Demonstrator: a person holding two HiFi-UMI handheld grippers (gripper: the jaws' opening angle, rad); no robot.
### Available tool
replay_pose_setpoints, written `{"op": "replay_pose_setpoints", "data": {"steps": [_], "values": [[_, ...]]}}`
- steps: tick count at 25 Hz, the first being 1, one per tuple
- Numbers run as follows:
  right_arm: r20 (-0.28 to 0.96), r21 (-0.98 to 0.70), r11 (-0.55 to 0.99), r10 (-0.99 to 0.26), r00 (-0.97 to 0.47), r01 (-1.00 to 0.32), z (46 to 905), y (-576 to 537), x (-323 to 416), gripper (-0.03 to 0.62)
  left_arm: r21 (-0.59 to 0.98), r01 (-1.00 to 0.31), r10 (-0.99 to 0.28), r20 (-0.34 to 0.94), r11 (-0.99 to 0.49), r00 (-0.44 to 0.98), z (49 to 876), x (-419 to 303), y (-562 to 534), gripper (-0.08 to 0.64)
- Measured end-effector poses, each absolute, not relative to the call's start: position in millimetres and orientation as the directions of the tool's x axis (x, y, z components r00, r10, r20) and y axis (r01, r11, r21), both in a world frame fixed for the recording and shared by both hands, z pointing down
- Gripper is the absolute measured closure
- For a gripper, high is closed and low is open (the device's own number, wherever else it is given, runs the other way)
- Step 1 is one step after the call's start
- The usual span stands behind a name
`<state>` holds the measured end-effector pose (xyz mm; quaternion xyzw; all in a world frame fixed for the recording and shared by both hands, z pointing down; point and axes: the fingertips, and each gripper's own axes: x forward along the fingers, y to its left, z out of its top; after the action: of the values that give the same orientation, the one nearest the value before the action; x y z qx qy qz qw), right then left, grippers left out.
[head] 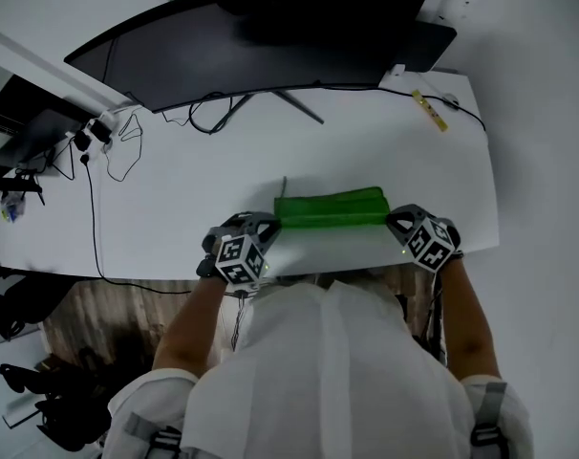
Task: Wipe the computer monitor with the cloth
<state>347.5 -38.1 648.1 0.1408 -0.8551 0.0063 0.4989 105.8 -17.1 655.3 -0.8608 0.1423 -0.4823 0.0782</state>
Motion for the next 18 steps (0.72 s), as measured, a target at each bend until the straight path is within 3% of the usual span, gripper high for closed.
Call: {"op": "replay_pose_setpoints", "data": {"steps": [9, 13, 18], "values": [[0.859, 0.065, 0.961, -0.191, -0.474, -0.269, 648.3, -35.2, 343.9, 0.568, -0.098, -0.332, -0.278, 0.786, -0.938, 0.553, 647.5, 99.8, -12.2, 0.526], [0.886, 0.062, 0.947, -0.197, -0.419, -0.314, 656.4, -73.9, 335.4, 0.568, 0.007, -0.46, -0.252, 0.829, -0.888, 0.499, 665.6, 92.0, -56.5, 0.526], [0.941, -0.01, 0.94, -0.106, -0.32, -0.34, 685.3, -87.8, 331.8, 0.554, 0.089, -0.477, -0.141, 0.894, -0.874, 0.425, 698.4, 94.2, -64.9, 0.522]]}}
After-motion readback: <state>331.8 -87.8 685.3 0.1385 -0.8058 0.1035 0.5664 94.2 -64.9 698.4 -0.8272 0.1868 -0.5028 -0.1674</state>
